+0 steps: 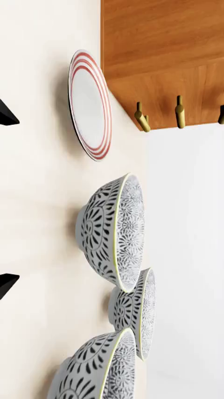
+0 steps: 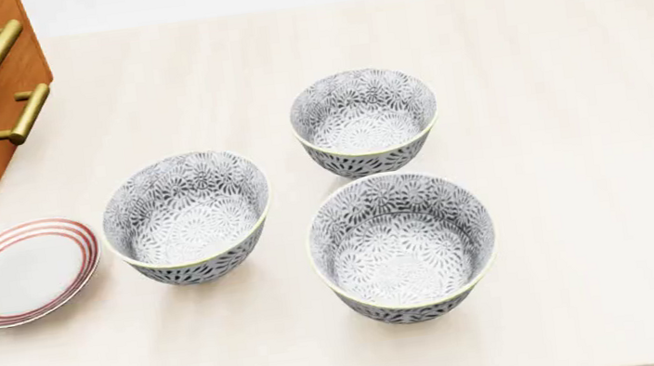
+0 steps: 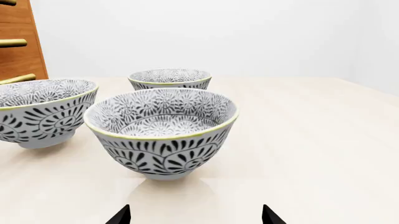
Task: Stack the bowl at the front on the bowl in the middle.
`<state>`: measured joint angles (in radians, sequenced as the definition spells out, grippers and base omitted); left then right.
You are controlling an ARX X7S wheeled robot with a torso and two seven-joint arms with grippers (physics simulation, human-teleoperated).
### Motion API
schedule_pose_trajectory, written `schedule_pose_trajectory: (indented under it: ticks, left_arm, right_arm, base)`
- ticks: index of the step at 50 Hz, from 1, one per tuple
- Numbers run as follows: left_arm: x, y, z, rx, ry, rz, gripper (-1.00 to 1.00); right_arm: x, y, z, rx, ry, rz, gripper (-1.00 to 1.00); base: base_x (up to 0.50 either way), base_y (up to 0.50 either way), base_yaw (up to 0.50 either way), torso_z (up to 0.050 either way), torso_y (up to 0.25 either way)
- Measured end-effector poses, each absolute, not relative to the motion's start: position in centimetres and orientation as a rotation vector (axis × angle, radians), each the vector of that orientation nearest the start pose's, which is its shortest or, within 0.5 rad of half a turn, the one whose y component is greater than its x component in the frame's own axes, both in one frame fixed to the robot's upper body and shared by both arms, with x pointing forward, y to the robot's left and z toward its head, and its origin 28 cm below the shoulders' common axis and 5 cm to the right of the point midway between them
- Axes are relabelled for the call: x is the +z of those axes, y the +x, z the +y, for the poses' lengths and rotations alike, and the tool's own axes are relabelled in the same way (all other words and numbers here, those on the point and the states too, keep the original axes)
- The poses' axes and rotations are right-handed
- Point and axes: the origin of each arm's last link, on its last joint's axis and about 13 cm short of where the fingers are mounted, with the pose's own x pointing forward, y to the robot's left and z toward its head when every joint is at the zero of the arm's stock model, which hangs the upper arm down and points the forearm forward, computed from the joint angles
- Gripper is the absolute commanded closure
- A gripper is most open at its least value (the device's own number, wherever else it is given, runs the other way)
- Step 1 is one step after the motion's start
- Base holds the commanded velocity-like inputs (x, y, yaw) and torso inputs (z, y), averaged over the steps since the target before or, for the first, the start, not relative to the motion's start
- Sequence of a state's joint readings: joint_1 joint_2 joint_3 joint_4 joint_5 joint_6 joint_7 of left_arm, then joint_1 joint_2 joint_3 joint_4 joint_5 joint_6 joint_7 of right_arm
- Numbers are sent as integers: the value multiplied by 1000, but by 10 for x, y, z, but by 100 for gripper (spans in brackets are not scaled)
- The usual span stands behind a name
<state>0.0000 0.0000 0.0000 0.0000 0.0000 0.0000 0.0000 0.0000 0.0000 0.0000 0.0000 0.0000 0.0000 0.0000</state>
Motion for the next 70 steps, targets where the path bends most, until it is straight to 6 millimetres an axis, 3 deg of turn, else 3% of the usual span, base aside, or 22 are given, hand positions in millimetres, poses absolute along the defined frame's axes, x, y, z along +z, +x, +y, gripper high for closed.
schedule_pose_trajectory:
  ticks: [18,35,46,56,70]
  left_arm:
    - [19,213,206,-2,7,-2,-100]
    - [98,252,201,-27,28,-65,-100]
    - [130,259,200,-23,39,-111,-100]
    - [141,257,199,-28,40,-143,-100]
    - [142,255,202,-25,46,-157,-100]
  right_arm:
    - [21,212,-97,4,2,-1,-100]
    - [107,251,-106,45,-21,-46,-100]
    - [138,257,-109,43,-34,-63,-100]
    - [152,255,-110,16,-58,-79,-100]
    - [155,254,-106,24,-68,-77,-100]
  base:
    - [0,0,0,0,0]
    - [0,0,0,0,0]
    - [0,0,0,0,0]
    - [0,257,0,0,0]
    - [0,339,0,0,0]
